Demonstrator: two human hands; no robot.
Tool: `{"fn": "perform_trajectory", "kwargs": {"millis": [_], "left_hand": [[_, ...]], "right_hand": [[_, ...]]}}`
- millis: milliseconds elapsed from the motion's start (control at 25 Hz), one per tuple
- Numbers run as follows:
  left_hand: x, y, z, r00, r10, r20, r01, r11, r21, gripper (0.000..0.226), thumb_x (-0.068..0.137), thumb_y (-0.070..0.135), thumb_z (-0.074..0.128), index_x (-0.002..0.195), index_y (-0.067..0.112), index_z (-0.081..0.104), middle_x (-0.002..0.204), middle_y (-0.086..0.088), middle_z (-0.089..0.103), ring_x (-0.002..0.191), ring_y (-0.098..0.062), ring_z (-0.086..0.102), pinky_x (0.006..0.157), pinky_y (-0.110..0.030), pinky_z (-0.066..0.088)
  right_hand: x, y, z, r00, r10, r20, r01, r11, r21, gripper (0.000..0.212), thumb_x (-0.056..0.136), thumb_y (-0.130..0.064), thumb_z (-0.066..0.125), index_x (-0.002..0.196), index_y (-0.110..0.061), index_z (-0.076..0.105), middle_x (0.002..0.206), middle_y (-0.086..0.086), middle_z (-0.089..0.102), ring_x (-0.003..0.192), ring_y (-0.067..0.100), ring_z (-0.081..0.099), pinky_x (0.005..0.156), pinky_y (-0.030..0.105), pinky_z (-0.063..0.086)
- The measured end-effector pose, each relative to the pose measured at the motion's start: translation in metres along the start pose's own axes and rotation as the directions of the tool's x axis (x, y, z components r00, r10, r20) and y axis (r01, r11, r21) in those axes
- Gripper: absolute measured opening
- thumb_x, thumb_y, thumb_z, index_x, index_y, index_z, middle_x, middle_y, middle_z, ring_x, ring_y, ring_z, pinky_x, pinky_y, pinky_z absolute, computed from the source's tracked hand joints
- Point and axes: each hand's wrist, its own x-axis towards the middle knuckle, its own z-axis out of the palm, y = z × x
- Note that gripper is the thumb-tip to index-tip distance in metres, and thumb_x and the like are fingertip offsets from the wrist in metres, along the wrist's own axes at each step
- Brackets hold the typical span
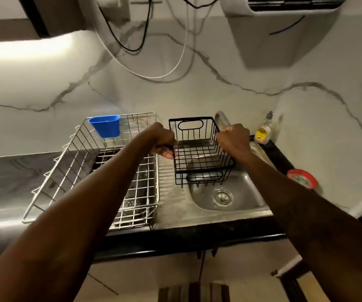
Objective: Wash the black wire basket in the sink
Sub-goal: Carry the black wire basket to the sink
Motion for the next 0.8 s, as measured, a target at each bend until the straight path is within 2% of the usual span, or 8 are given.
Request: {"fn": "perform_trajectory", "kwargs": {"millis": [80,160,240,320,400,520,680,800], "left_hand": [[0.013,0.007,0.024,1.000,-0.024,0.003,0.024,0.999,-0.030,0.016,0.098,0.007,0.061,0.101,-0.008,0.058,0.086,-0.023,0.073,0.067,-0.027,0.076,0.058,-0.034,0.062],[0.031,0.012,0.048,0.997,-0.076,0.025,0.076,0.997,-0.018,0.017,0.098,0.006,0.060,0.106,-0.009,0.058,0.089,-0.025,0.074,0.070,-0.031,0.076,0.055,-0.034,0.061],[0.051,0.012,0.067,0.991,-0.123,0.058,0.123,0.992,0.012,0.017,0.100,0.005,0.057,0.105,-0.011,0.059,0.088,-0.025,0.073,0.063,-0.029,0.075,0.048,-0.031,0.058],[0.078,0.009,0.085,0.983,-0.160,0.093,0.159,0.987,0.022,0.014,0.101,0.005,0.054,0.098,-0.008,0.059,0.081,-0.024,0.073,0.057,-0.027,0.073,0.046,-0.031,0.057],[0.104,0.006,0.100,0.966,-0.210,0.149,0.205,0.978,0.050,0.017,0.103,0.008,0.051,0.096,-0.005,0.059,0.072,-0.020,0.072,0.054,-0.024,0.072,0.046,-0.031,0.057],[0.143,0.000,0.122,0.954,-0.251,0.166,0.243,0.968,0.066,0.018,0.102,0.010,0.054,0.104,-0.007,0.060,0.079,-0.022,0.071,0.055,-0.024,0.072,0.048,-0.034,0.059],[0.181,-0.009,0.150,0.955,-0.262,0.139,0.258,0.965,0.049,0.023,0.099,0.009,0.060,0.112,-0.010,0.058,0.087,-0.026,0.072,0.059,-0.028,0.074,0.050,-0.035,0.059],[0.201,-0.013,0.171,0.958,-0.274,0.085,0.271,0.962,0.037,0.019,0.095,0.007,0.066,0.105,-0.008,0.058,0.082,-0.026,0.073,0.065,-0.031,0.075,0.055,-0.036,0.061]], "right_hand": [[0.010,0.021,-0.011,1.000,0.022,0.015,-0.022,1.000,-0.001,0.021,0.076,-0.019,0.062,0.090,-0.006,0.071,0.064,0.002,0.063,0.049,0.009,0.059,0.032,0.010,0.032],[0.022,0.045,-0.016,0.999,0.047,0.020,-0.047,0.999,0.026,0.016,0.076,-0.018,0.061,0.082,-0.005,0.067,0.061,0.003,0.061,0.042,0.004,0.053,0.032,0.009,0.028],[0.032,0.070,-0.013,0.997,0.071,0.026,-0.072,0.996,0.054,0.018,0.072,-0.017,0.060,0.072,-0.001,0.066,0.054,0.011,0.062,0.035,0.003,0.051,0.036,0.012,0.035],[0.043,0.094,-0.006,0.995,0.094,0.030,-0.096,0.993,0.063,0.023,0.066,-0.018,0.057,0.068,0.004,0.065,0.056,0.018,0.064,0.039,0.011,0.052,0.042,0.018,0.040],[0.057,0.116,0.003,0.992,0.121,0.042,-0.123,0.991,0.052,0.026,0.063,-0.020,0.054,0.068,0.004,0.063,0.056,0.018,0.064,0.042,0.016,0.054,0.045,0.023,0.043],[0.085,0.147,0.017,0.986,0.155,0.064,-0.155,0.988,-0.008,0.025,0.062,-0.022,0.052,0.063,0.001,0.059,0.056,0.015,0.064,0.049,0.025,0.062,0.047,0.036,0.051],[0.114,0.178,0.030,0.979,0.169,0.111,-0.151,0.976,-0.156,0.014,0.063,-0.018,0.053,0.054,-0.011,0.044,0.054,0.005,0.050,0.051,0.022,0.048,0.054,0.029,0.036],[0.132,0.205,0.041,0.975,0.166,0.148,-0.132,0.966,-0.220,0.017,0.063,-0.022,0.051,0.057,-0.006,0.055,0.054,0.009,0.058,0.053,0.026,0.054,0.057,0.032,0.048]]}}
